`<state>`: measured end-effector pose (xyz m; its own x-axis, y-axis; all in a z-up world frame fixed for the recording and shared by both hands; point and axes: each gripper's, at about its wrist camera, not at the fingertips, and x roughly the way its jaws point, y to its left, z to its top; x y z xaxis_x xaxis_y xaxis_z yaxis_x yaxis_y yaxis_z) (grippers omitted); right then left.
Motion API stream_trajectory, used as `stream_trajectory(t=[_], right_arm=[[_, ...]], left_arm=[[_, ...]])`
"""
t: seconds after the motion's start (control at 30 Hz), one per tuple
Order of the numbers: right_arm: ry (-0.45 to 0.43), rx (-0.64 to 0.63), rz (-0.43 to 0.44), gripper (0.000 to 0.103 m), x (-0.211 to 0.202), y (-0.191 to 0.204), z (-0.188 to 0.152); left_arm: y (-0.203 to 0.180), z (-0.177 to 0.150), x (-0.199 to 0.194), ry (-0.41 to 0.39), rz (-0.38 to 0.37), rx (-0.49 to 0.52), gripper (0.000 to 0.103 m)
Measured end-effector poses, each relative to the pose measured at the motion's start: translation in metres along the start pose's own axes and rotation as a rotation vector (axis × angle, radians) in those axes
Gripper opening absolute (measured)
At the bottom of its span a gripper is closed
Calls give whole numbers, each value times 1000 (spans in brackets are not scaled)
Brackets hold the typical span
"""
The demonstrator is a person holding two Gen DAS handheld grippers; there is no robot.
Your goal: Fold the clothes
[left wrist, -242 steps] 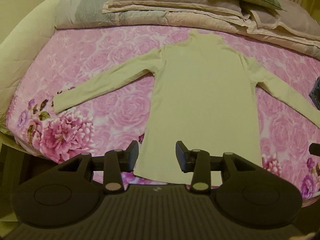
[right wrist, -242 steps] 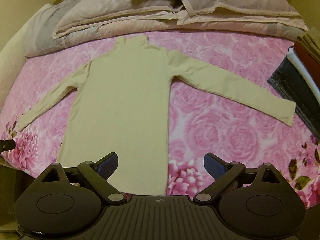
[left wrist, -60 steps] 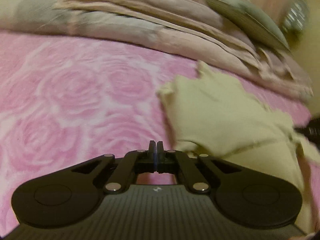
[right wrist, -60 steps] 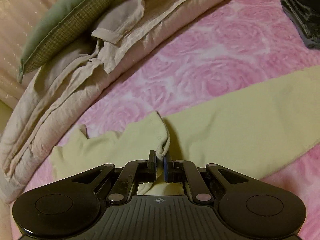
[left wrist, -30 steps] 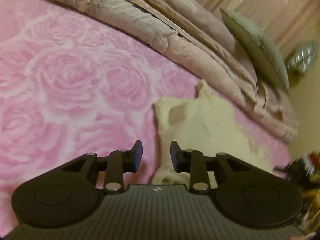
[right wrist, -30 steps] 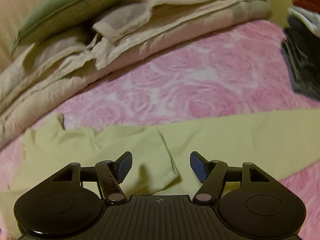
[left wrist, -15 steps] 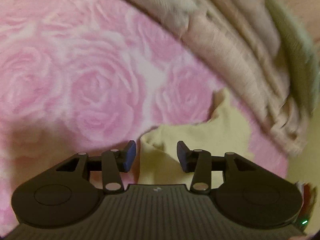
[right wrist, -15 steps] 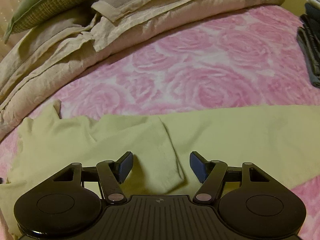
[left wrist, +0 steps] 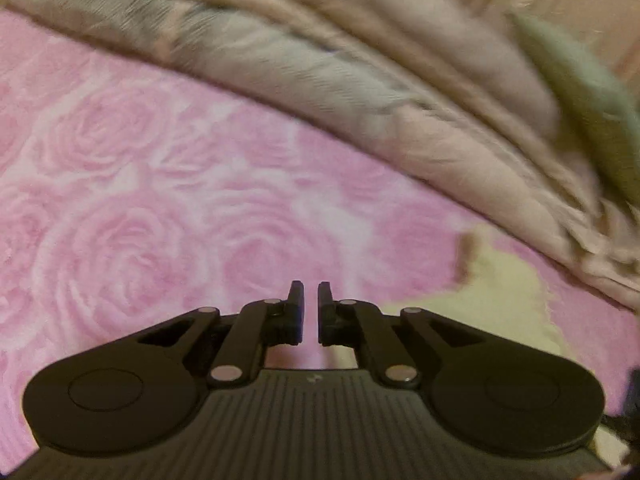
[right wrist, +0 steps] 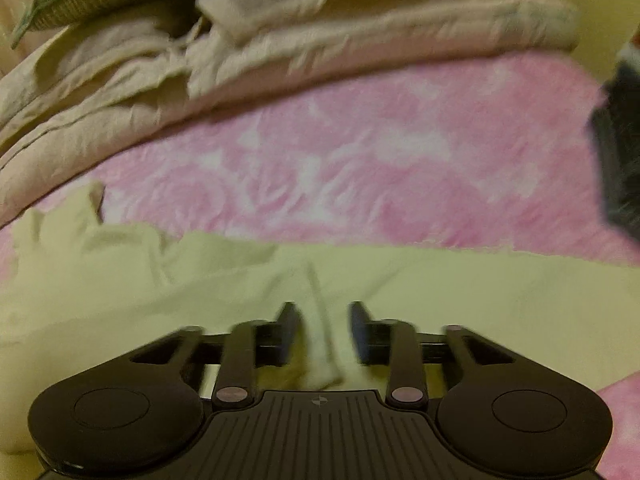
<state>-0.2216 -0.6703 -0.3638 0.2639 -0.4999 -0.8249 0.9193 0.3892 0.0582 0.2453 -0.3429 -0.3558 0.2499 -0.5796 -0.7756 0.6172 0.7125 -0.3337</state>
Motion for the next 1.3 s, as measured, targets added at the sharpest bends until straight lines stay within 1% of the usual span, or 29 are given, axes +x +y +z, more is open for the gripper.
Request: stream_trajectory(t=[0.03,0.1,0.13,0.17,0.2,0.23,0.27,0.3,0.33,0.37,0.4,0.43,0.5,0.57,0.63,0.67,0.7,0.73,0.77,0.83,0.87,0.93,1.0,1.13,1.17,1.2,1.23,1.27,1.3], right_arm=[[-32,-8,-9,44,-7,2,-1],[-81,-22,31,43,-19,8,-4],[-78,-38,74,43,-20,12,-6],[-57,-57,103,43,-16,15,-9],[-21,-73,122,43,-9,18,-13],[48,-86,121,43,6,18,-19],[85,-87,126,43,16,16,-24],[61,-59,143,43,16,11,-27],[55,-26,162,43,11,5,-26],[54,4,177,44,3,-3,-23],[36,48,189,44,-6,-15,-23],[14,112,201,45,-16,-32,-24],[4,272,212,54,-28,-74,-31],[10,480,193,54,-36,-129,-47],[2,668,144,54,-44,-185,-66],[-13,738,128,54,-48,-209,-75],[-30,801,112,54,-52,-232,-82],[-51,849,96,54,-57,-253,-89],[-72,895,83,54,-60,-274,-95],[-106,971,76,54,-64,-306,-102],[-126,1004,75,54,-65,-319,-105],[-163,1050,88,54,-62,-338,-107],[-192,1095,108,54,-56,-353,-108],[-226,1179,166,53,-38,-368,-105],[-219,1175,157,52,-35,-369,-102],[-211,1171,147,28,-33,-370,-100],[-203,1167,138,13,-30,-371,-98],[-196,1152,122,5,-29,-370,-94],[-191,1112,94,5,-32,-365,-87]], left_arm=[[-14,-7,-7,2,-16,73,1],[-41,-20,-11,15,-48,206,1],[-51,-27,-10,29,-67,259,1],[-57,-35,-2,56,-71,293,1],[-59,-42,11,89,-49,304,1],[-56,-47,25,123,-19,284,2],[-49,-51,40,158,7,250,3],[-43,-52,46,165,13,196,3],[-39,-49,44,150,0,128,2],[-37,-46,38,136,-5,84,2],[-40,-45,29,119,-7,80,2],[-44,-45,19,98,-9,91,4],[-50,-48,2,89,-36,100,5],[-56,-55,-13,79,-86,96,5],[-60,-68,-19,94,-154,86,5],[-60,-75,-18,116,-162,93,10],[-59,-83,-12,153,-124,115,10],[-57,-93,-3,195,-64,140,9],[-54,-99,1,209,-28,130,4],[-48,-103,1,190,-2,42,4],[-51,-101,-4,174,-1,6,4],[-60,-98,-16,124,-5,-28,8],[-70,-97,-27,104,-33,-45,8],[-84,-102,-40,100,-72,-52,10],[-84,-104,-41,103,-75,-60,11],[-82,-106,-42,110,-79,-75,11],[-80,-108,-42,118,-83,-94,11],[-78,-110,-42,123,-86,-112,11],[-75,-112,-43,124,-88,-131,11]])
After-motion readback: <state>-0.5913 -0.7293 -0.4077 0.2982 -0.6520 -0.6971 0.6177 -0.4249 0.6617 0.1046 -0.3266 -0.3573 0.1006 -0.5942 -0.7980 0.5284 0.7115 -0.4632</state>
